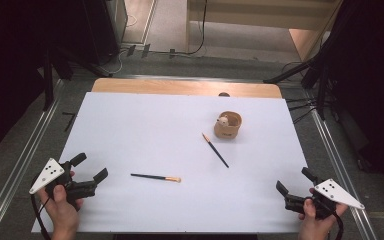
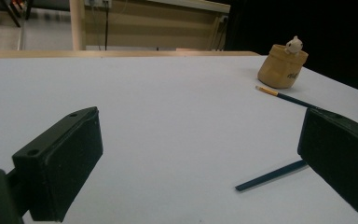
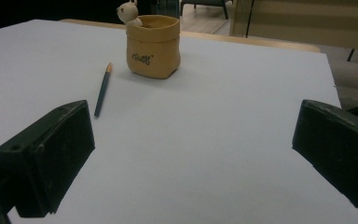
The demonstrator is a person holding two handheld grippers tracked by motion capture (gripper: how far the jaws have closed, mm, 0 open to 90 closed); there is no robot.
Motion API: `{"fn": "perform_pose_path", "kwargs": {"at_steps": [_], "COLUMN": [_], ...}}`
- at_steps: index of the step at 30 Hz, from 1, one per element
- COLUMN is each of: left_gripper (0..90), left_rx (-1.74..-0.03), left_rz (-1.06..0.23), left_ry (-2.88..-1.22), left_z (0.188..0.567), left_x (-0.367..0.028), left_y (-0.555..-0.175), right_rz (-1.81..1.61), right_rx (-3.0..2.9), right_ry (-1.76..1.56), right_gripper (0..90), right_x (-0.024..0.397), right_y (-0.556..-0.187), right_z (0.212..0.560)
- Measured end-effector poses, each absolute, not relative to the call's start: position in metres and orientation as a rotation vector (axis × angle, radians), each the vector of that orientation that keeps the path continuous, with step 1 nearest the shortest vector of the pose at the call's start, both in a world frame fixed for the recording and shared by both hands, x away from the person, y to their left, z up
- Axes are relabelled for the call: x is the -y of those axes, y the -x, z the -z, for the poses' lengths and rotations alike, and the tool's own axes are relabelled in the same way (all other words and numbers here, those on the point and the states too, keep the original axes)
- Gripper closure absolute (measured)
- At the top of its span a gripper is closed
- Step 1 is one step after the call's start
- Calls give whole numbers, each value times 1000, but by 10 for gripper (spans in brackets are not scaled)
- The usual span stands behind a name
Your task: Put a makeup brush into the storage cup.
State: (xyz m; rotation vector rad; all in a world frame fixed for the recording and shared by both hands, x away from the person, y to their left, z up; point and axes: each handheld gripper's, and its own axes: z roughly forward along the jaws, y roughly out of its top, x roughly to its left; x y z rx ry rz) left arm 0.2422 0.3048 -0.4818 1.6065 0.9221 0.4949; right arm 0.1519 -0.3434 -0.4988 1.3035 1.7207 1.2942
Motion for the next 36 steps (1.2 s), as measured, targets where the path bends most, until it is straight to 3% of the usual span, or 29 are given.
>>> {"fn": "perform_pose_path", "kwargs": {"at_steps": [19,36], "left_gripper": [2,2], "left_rx": [-904,-897], "left_rz": [-503,-484], "left_ry": [-1613,-1634], "left_z": [478,482], "left_x": [-300,-294], "left_y": [-244,-247], "right_rz": [-1287,-1250], "right_rx": [-1751,-1840], "right_ry": [-1292,-1286], "right_gripper": [0,0], "right_x": [335,311], "right_y": [-158,-185], "right_z": [493,469]}}
